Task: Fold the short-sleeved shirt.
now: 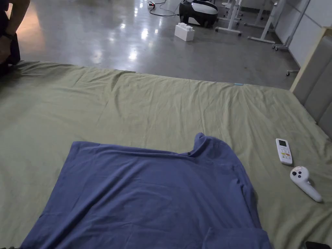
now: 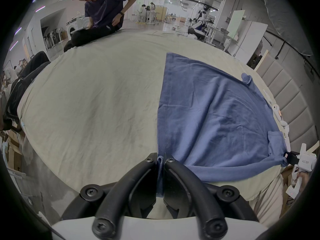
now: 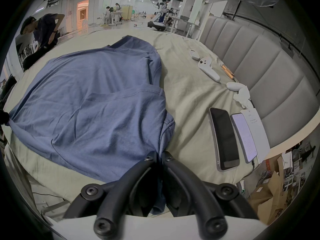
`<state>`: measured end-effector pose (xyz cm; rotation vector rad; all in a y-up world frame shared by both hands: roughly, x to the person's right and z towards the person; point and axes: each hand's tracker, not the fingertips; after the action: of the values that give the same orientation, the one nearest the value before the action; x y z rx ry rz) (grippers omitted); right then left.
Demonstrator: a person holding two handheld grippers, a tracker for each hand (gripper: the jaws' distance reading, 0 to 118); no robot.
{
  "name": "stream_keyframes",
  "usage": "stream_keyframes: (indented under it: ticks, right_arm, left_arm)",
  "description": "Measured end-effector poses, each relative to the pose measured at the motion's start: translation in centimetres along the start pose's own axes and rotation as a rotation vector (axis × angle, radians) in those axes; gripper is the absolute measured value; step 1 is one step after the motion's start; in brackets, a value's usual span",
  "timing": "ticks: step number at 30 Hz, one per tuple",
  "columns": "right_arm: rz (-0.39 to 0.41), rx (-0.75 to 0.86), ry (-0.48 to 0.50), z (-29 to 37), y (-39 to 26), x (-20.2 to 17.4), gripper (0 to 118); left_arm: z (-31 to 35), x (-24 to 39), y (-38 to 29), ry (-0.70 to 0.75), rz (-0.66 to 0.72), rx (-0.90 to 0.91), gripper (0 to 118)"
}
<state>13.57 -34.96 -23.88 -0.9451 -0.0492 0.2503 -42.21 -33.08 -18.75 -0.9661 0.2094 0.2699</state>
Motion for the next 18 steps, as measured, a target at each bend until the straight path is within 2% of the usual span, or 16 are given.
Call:
stream_keyframes:
  ticks: [6,10,14,18]
  right_arm:
    - [0.003,0.035,0.001,1.0,1.5,0.5,5]
    - [-0.055,0.045,0.035,0.8,3.0,1.9,5]
    - [-0.08,0.069,0.062,0.4,5.1,2.6,5]
    - [-0.065,0.101,0.067,-0.6,7.9,2.4,5]
  left_arm:
    - [0.4,-0.1,0.6,-0.006,-0.006,0.039,6]
    - [0.5,-0.1,1.5,-0.009,-0.004,0.074,6]
    - [0.0,0.1,3.3,-0.011,-0.01,0.099,6]
    - [-1.3,0.9,5.7,0.0,-0.054,0.126,6]
